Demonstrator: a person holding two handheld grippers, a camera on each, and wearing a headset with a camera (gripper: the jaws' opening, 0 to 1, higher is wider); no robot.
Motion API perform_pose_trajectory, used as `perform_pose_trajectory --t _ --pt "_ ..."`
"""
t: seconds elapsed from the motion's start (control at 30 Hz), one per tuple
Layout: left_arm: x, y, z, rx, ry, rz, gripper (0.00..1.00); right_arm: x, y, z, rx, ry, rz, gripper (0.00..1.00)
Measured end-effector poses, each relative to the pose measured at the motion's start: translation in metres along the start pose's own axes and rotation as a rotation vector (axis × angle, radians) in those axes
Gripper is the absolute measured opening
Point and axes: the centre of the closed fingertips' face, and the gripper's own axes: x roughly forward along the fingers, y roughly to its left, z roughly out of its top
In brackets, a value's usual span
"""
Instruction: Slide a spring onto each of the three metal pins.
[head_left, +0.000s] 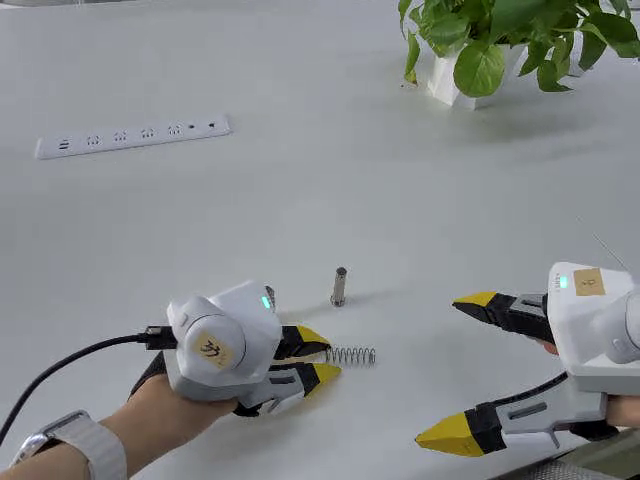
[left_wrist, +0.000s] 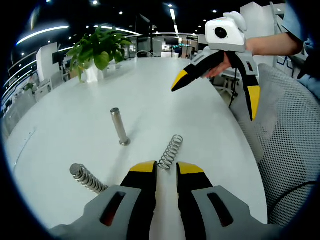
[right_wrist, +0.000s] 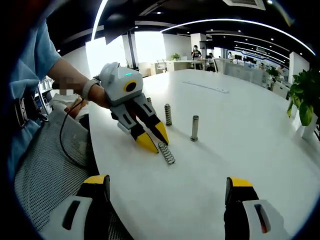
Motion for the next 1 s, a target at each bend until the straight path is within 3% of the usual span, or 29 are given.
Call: perform_pose_trajectory --t 0.33,0.7,1.0 --pt "-0.003 0.0 -0.001 -0.002 0.003 -0.011 0.08 0.001 0.001 -0.002 0.001 0.007 0.002 0.95" --pt "-0.01 -0.008 -0.003 -0.165 -0.038 -0.018 0.06 0.006 0.007 -0.001 -0.002 0.011 0.015 0.93" --pt "-0.016 -0.004 -0.007 -0.22 -0.058 0.014 0.06 0.009 0.008 0.0 -0.007 0.015 0.026 0.92"
